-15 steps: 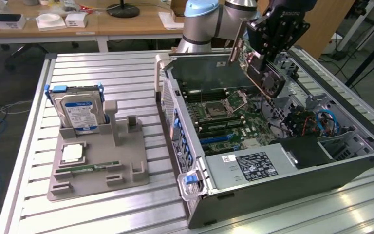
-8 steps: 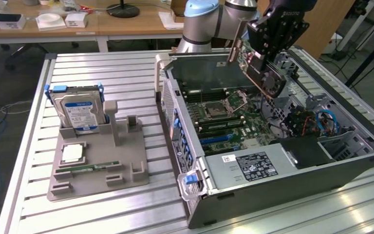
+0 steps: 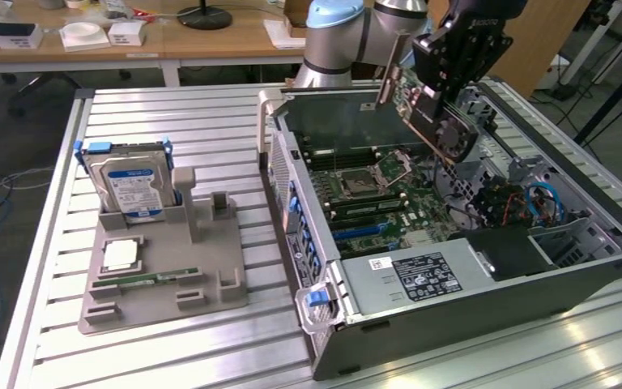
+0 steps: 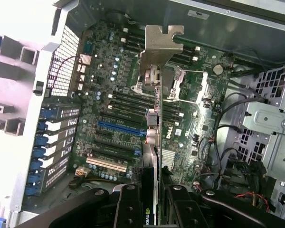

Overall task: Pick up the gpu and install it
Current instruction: 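Insert the gpu into the slot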

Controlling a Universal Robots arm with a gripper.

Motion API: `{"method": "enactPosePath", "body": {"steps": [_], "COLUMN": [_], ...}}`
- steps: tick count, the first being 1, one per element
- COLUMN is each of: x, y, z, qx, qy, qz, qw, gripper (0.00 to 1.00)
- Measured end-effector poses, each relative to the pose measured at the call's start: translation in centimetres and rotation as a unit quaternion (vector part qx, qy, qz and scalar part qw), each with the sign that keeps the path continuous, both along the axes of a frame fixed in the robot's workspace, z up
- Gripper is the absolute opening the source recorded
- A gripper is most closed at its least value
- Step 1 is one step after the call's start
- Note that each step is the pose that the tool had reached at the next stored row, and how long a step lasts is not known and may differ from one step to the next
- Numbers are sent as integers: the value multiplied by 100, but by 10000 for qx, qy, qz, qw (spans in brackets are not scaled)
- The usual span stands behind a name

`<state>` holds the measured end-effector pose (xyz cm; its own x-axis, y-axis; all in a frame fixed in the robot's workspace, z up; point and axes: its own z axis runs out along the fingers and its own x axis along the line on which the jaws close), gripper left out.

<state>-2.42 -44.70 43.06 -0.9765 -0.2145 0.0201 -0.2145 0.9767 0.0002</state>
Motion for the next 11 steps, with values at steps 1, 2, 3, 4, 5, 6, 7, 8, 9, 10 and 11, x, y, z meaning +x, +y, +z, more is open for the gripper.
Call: {"method": "enactPosePath", "body": {"steps": [1,2,3,4,5,6,7,8,9,10,11], "x": [0,0,0,0,0,0,0,0,0,0,0], "y": [0,0,0,0,0,0,0,0,0,0,0], "z": [0,0,0,0,0,0,0,0,0,0,0], "qx": [0,0,0,0,0,0,0,0,0,0,0], "qy": [0,0,0,0,0,0,0,0,0,0,0], "qz": [27,53,80,108,134,161,187,213,239,267,294], "qw": [10000,10000,10000,9999,9999,9999,9998,9998,9997,9996,9996], "gripper": [26,26,26,26,26,26,26,26,26,26,26]}}
